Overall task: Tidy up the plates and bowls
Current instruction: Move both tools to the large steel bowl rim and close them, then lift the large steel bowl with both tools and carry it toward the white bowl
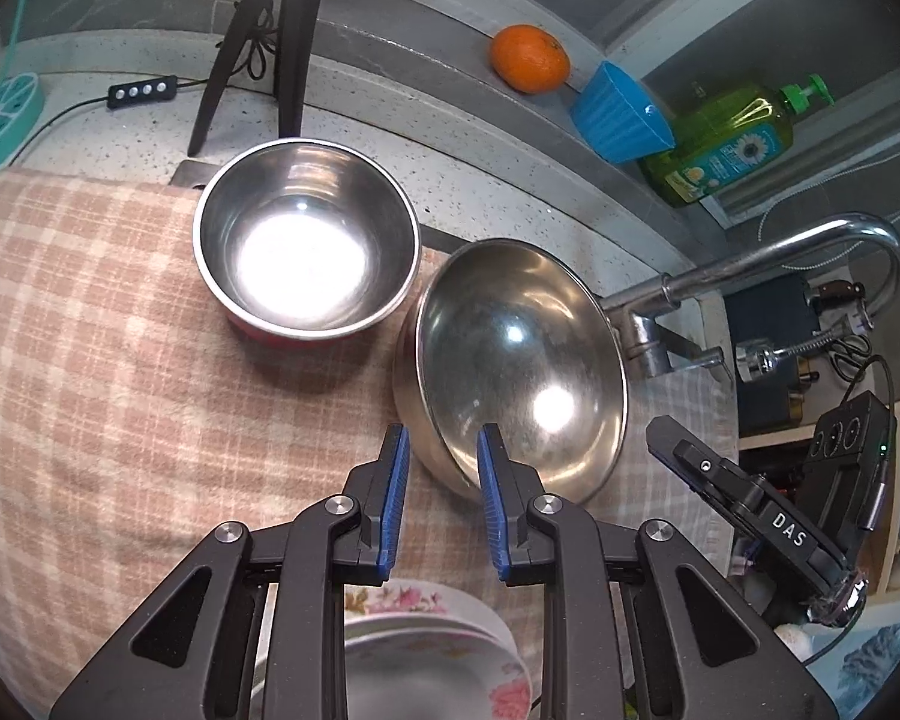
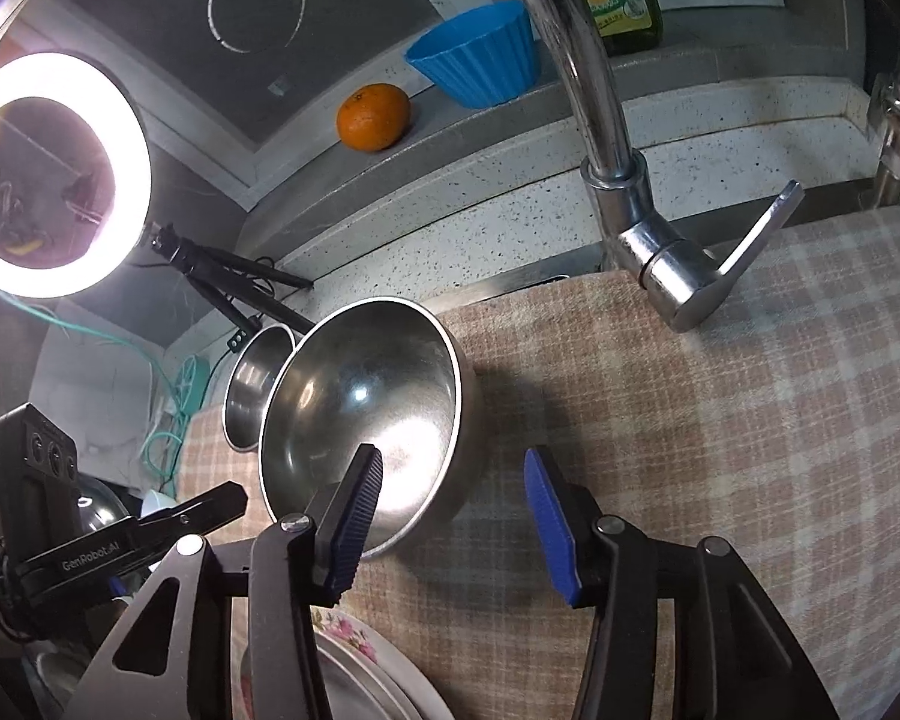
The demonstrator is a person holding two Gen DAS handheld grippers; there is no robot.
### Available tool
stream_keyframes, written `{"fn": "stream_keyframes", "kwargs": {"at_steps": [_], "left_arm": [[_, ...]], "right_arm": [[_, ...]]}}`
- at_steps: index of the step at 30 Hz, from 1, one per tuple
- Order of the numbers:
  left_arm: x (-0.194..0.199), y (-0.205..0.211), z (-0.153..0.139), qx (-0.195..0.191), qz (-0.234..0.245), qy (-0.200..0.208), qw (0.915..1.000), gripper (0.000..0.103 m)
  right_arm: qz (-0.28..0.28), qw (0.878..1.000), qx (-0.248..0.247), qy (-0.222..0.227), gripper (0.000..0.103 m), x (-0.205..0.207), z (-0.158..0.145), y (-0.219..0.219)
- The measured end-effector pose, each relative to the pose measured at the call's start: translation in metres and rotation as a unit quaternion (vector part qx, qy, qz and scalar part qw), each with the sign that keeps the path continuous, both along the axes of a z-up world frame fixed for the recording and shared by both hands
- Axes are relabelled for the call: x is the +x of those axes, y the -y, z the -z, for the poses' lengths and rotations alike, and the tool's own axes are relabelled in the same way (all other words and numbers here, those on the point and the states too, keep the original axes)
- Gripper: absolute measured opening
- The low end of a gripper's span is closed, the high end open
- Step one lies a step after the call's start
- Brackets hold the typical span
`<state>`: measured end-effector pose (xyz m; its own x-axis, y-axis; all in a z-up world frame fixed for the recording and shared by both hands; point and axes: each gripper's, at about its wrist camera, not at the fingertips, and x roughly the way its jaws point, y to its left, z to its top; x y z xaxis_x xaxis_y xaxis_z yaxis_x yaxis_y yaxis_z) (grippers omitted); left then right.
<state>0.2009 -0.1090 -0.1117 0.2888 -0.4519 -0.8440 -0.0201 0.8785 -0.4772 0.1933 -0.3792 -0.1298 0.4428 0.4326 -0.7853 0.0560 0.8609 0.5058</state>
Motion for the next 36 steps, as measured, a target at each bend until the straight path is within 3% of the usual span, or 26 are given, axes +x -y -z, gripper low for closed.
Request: {"fn": "stream_keyframes", "kwargs": {"at_steps": [12, 20, 23, 27, 36], "left_arm": [[0.019, 0.003, 0.014, 0.019, 0.001, -0.012, 0.9997, 0.021], [0.028, 0.007, 0.021, 0.024, 0.003, -0.017, 0.9996, 0.018], [0.03, 0.009, 0.025, 0.029, 0.003, -0.018, 0.9994, 0.018], [0.031, 0.012, 0.025, 0.032, 0.01, -0.013, 0.9994, 0.011], [0.029, 0.012, 0.023, 0.032, 0.012, -0.013, 0.9993, 0.011]], "right_arm": [[-0.008, 1.0, -0.019, -0.014, 0.025, 0.024, 0.011, -0.007], [-0.015, 0.999, -0.031, -0.026, 0.02, 0.035, 0.02, -0.011], [-0.02, 0.999, -0.035, -0.029, 0.01, 0.037, 0.023, -0.013], [-0.019, 0.999, -0.032, -0.031, 0.009, 0.038, 0.023, -0.014], [-0.016, 0.999, -0.037, -0.034, 0.009, 0.036, 0.02, -0.015]]}}
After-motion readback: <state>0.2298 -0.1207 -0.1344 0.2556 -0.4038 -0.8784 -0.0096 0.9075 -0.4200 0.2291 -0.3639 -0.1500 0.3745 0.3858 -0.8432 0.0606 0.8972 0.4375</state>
